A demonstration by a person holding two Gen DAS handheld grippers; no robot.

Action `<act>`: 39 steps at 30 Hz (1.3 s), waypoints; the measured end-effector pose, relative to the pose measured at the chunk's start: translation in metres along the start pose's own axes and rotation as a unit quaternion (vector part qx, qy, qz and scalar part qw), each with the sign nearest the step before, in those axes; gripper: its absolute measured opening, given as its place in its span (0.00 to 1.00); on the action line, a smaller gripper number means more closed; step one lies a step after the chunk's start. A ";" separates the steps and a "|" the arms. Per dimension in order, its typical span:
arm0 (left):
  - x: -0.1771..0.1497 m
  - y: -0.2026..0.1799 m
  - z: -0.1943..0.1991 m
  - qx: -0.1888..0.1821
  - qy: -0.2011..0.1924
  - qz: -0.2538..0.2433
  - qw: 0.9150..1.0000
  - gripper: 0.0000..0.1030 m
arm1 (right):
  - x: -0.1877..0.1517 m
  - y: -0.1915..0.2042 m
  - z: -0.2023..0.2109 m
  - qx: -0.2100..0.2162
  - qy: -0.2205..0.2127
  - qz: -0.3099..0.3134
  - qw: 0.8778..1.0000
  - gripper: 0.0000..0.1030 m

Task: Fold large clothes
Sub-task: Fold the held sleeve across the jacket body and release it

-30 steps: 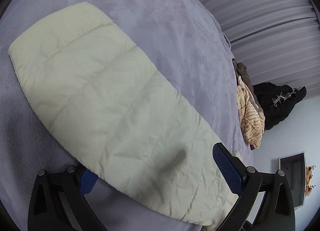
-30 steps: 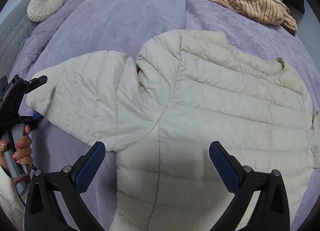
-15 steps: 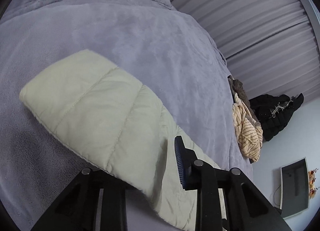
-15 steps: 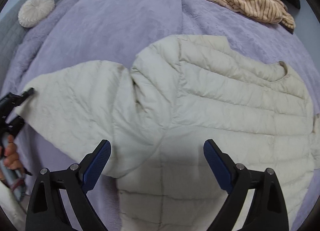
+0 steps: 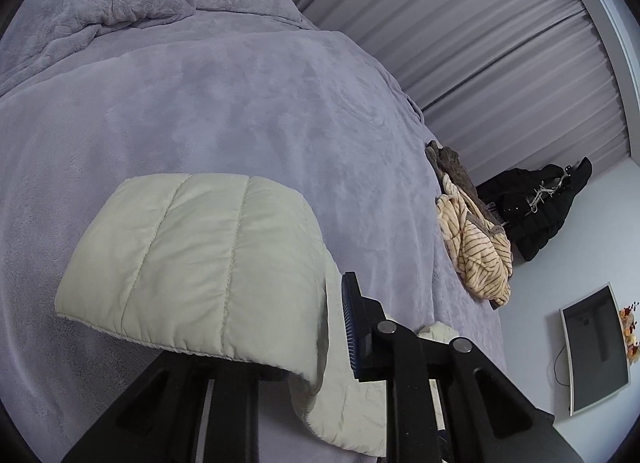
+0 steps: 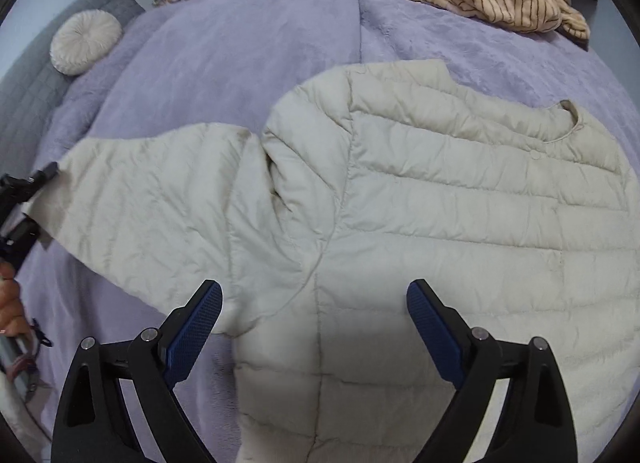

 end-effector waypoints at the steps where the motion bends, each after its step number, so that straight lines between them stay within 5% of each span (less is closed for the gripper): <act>1: -0.001 -0.006 0.001 0.000 0.000 -0.007 1.000 0.21 | 0.000 -0.001 0.001 0.017 0.003 -0.011 1.000 0.86; 2: -0.002 -0.012 0.002 0.001 0.000 -0.015 1.000 0.21 | -0.001 -0.005 -0.002 0.021 0.012 -0.018 1.000 0.77; 4: -0.004 -0.025 0.004 -0.001 0.000 -0.031 1.000 0.21 | -0.007 -0.008 -0.017 0.024 0.046 -0.033 0.998 0.26; 11: -0.020 -0.091 0.018 -0.025 0.008 -0.094 0.995 0.21 | -0.033 -0.011 -0.051 0.024 0.081 -0.032 0.996 0.21; 17: -0.074 -0.198 0.014 -0.087 0.049 -0.187 0.977 0.21 | -0.034 -0.014 -0.062 0.053 0.082 -0.041 0.994 0.21; 23: -0.174 -0.283 -0.025 -0.102 0.126 -0.295 0.941 0.21 | -0.026 -0.058 -0.017 0.128 0.047 -0.130 0.982 0.21; 27: -0.250 -0.300 -0.069 -0.074 0.187 -0.346 0.917 0.21 | -0.038 -0.130 0.036 0.079 -0.002 -0.177 0.981 0.21; 31: -0.318 -0.289 -0.113 -0.009 0.240 -0.407 0.882 0.21 | -0.065 -0.200 0.064 0.034 -0.015 -0.233 0.972 0.21; 35: -0.354 -0.269 -0.123 0.059 0.234 -0.464 0.852 0.24 | -0.080 -0.243 0.081 0.015 -0.013 -0.254 0.967 0.22; 36: -0.356 -0.267 -0.121 0.062 0.228 -0.473 0.849 0.43 | -0.082 -0.247 0.083 0.015 -0.012 -0.257 0.966 0.30; 37: -0.359 -0.267 -0.117 0.062 0.222 -0.478 0.847 0.82 | -0.083 -0.249 0.085 0.016 -0.013 -0.259 0.966 0.47; 38: -0.357 -0.265 -0.115 0.066 0.212 -0.483 0.847 0.96 | -0.083 -0.252 0.088 0.019 -0.015 -0.260 0.965 0.57; 39: -0.354 -0.267 -0.110 0.071 0.194 -0.490 0.847 1.00 | -0.085 -0.252 0.091 0.021 -0.018 -0.259 0.966 0.67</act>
Point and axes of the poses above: each gripper's, at about its wrist camera, not at the fingertips, and z roughly against the way its jaws point, y to its left, x to its top, the point moved 7 cm from there along -z, roughly the way its jaws point
